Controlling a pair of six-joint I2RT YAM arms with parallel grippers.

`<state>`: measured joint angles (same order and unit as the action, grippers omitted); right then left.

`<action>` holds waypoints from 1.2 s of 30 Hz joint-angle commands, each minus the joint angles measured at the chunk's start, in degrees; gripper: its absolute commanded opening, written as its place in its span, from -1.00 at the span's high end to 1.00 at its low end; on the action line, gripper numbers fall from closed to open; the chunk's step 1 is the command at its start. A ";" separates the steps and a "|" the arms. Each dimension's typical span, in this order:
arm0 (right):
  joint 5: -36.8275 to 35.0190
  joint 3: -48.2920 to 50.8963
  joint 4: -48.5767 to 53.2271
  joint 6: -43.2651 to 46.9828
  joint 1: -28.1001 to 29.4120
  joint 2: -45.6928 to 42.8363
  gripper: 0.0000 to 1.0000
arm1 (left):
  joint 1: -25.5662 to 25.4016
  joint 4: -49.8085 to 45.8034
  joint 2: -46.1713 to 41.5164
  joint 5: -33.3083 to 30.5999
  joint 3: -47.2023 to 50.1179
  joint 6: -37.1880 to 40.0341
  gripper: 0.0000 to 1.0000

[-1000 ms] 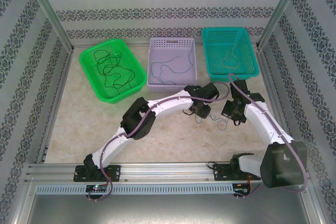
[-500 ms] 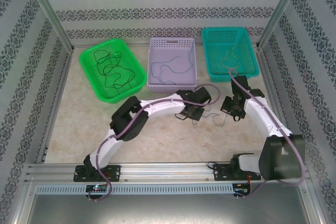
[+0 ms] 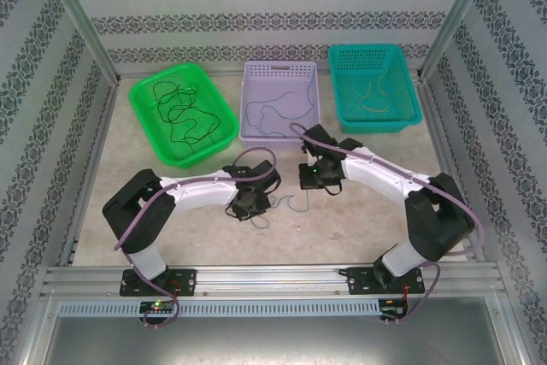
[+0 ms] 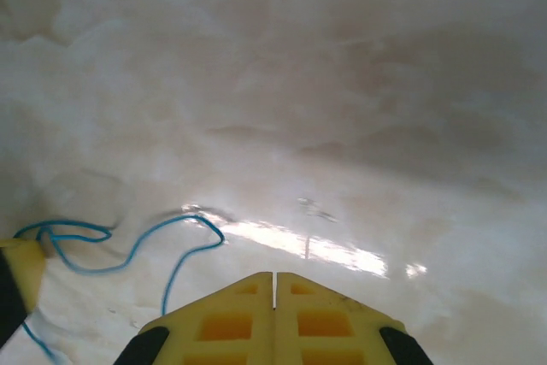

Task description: Untangle the cables

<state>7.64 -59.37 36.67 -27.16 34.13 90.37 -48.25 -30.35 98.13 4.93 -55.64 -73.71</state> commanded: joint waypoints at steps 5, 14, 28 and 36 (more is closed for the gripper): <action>-0.30 -2.95 -2.95 6.62 2.22 3.94 1.00 | 0.70 -4.36 -4.45 -0.95 -2.88 -3.85 -0.25; 6.88 -4.93 -3.49 15.41 -0.55 6.80 1.00 | 1.16 -1.22 -10.91 -3.95 -4.51 16.86 -0.12; 11.89 -6.14 -2.22 14.49 -3.23 9.65 1.00 | 3.67 3.90 4.93 2.78 -11.59 38.36 0.28; 12.65 -6.06 -2.30 14.15 -4.24 9.21 1.00 | 3.86 4.80 6.38 4.80 -11.63 37.73 0.60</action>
<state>19.00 -64.40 33.61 -13.28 30.48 99.59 -44.88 -27.11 104.44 8.34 -66.67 -37.23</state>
